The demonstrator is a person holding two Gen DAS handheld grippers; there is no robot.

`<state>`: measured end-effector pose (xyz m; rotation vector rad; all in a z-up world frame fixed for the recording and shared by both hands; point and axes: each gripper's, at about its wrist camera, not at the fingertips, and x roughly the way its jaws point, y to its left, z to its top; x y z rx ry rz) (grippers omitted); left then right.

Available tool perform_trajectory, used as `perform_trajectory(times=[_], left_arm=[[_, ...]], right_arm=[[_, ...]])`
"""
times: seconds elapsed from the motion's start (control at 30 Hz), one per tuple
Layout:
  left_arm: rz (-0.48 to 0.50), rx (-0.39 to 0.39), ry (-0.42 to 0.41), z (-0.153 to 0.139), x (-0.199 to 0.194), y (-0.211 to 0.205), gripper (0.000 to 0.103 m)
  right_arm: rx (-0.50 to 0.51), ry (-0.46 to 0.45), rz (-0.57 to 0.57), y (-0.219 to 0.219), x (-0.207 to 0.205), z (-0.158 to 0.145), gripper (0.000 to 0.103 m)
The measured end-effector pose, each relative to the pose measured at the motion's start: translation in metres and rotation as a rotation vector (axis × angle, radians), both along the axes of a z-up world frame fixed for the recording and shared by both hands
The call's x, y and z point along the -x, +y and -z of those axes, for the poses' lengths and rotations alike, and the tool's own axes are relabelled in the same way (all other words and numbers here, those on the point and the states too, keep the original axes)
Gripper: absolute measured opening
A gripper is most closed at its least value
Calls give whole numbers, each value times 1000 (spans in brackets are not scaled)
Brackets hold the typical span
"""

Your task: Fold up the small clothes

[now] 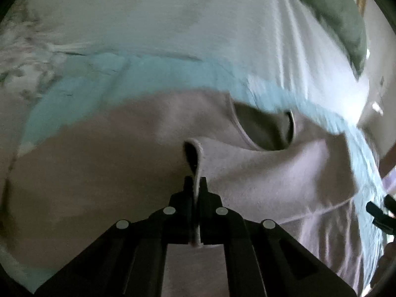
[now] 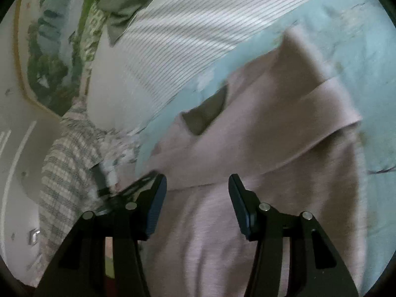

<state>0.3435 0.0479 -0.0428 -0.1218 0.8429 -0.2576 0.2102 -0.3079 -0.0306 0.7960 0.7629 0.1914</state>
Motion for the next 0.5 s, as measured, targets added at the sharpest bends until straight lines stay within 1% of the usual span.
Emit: perform_trajectory(times=[0.07,0.2,0.27,0.37,0.47,0.5], left_arm=[[-41,-3,-8,-3,1,18,2],[-97,13,13,1,7,46,2],[-107,26,27,7,8,51,2],[-136,15,39,15,9,53,2],[-164,46,52,20,11,59,2],[-166,45,57,22,10,59,2]], right_arm=[[44,14,49,-18,4,-2,54],[141,52,120,-47,0,0,54],[188,95,140,-62,-11,8,54],[245,138,155,-80,-34,21,54],[255,173,159,-93,-56,33,54],[259,180,159,-96,-62,37,54]])
